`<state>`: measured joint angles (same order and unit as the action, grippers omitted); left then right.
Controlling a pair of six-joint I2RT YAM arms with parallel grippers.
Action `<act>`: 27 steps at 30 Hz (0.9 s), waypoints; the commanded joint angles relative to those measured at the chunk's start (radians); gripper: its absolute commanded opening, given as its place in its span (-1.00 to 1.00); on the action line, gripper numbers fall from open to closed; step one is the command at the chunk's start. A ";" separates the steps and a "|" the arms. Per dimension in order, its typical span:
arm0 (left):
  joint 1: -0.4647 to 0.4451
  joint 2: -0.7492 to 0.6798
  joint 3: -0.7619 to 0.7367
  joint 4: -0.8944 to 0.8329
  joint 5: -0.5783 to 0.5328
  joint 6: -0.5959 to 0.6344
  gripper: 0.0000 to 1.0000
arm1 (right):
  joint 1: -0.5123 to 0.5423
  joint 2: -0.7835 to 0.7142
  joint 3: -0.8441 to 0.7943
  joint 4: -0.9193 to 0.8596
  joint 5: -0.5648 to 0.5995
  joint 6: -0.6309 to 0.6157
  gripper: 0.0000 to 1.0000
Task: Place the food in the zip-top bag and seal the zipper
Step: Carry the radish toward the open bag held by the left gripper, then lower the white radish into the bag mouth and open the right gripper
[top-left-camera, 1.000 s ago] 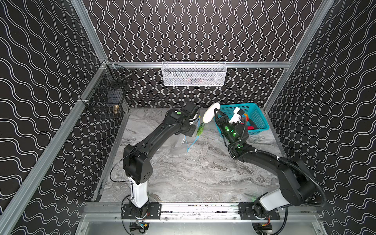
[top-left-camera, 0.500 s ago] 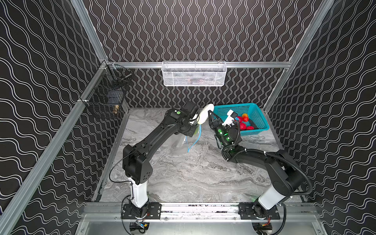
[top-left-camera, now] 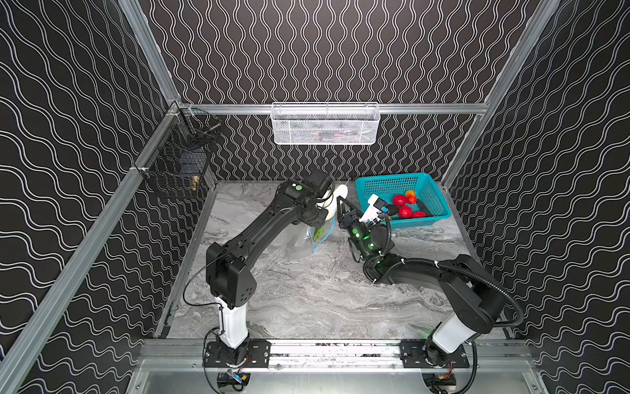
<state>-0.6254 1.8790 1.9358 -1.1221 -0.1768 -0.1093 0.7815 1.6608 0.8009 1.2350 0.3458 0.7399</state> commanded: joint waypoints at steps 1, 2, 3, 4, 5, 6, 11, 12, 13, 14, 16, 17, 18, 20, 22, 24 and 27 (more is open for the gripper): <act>0.001 0.001 0.013 0.001 -0.016 -0.012 -1.00 | 0.021 0.001 -0.006 0.034 0.031 -0.038 -1.00; 0.000 -0.005 0.004 0.002 -0.022 -0.012 -1.00 | 0.024 -0.001 -0.012 0.045 0.026 -0.044 -1.00; 0.001 -0.013 -0.009 0.005 -0.030 -0.014 -1.00 | 0.025 -0.005 -0.014 0.044 0.017 -0.048 -1.00; 0.001 -0.024 -0.026 0.008 -0.037 -0.016 -1.00 | 0.030 -0.012 -0.014 0.023 0.015 -0.050 -1.00; 0.001 -0.031 -0.040 0.011 -0.037 -0.016 -1.00 | 0.037 -0.017 -0.012 0.003 0.016 -0.051 -1.00; 0.001 -0.039 -0.054 0.015 -0.035 -0.015 -1.00 | 0.048 -0.019 -0.011 -0.013 0.016 -0.052 -1.00; 0.001 -0.044 -0.055 0.019 -0.007 0.000 -1.00 | 0.099 0.007 -0.023 -0.074 0.038 0.015 -1.00; 0.001 -0.042 -0.046 0.019 -0.015 0.001 -1.00 | 0.106 0.012 -0.023 -0.081 0.036 0.023 -1.00; 0.002 -0.042 -0.036 0.019 -0.024 0.003 -1.00 | 0.112 0.016 -0.024 -0.087 0.040 0.026 -1.00; 0.001 -0.042 -0.026 0.018 -0.029 0.004 -1.00 | 0.119 0.017 -0.025 -0.091 0.044 0.029 -1.00; 0.001 -0.040 -0.003 0.014 -0.022 0.008 -1.00 | 0.132 0.023 -0.020 -0.097 0.052 0.028 -1.00; 0.001 -0.037 0.002 0.013 -0.011 0.009 -1.00 | 0.137 0.025 -0.014 -0.100 0.054 0.026 -1.00; 0.001 -0.036 0.010 0.011 0.002 0.011 -1.00 | 0.141 0.028 -0.010 -0.107 0.057 0.027 -1.00; 0.001 -0.034 0.018 0.011 0.013 0.011 -1.00 | 0.149 0.034 0.000 -0.127 0.074 0.030 -1.00; 0.001 -0.034 0.021 0.012 0.010 0.018 -1.00 | 0.151 0.034 0.017 -0.219 0.112 0.096 -1.00; 0.001 -0.034 0.023 0.015 0.003 0.026 -1.00 | 0.151 0.031 0.050 -0.338 0.144 0.163 -1.00; -0.001 -0.030 0.039 0.016 0.007 0.035 -1.00 | 0.151 0.043 0.155 -0.540 0.148 0.170 -0.99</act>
<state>-0.6235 1.8469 1.9579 -1.1198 -0.2089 -0.0967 0.9295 1.6966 0.8879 0.8894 0.4755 0.8494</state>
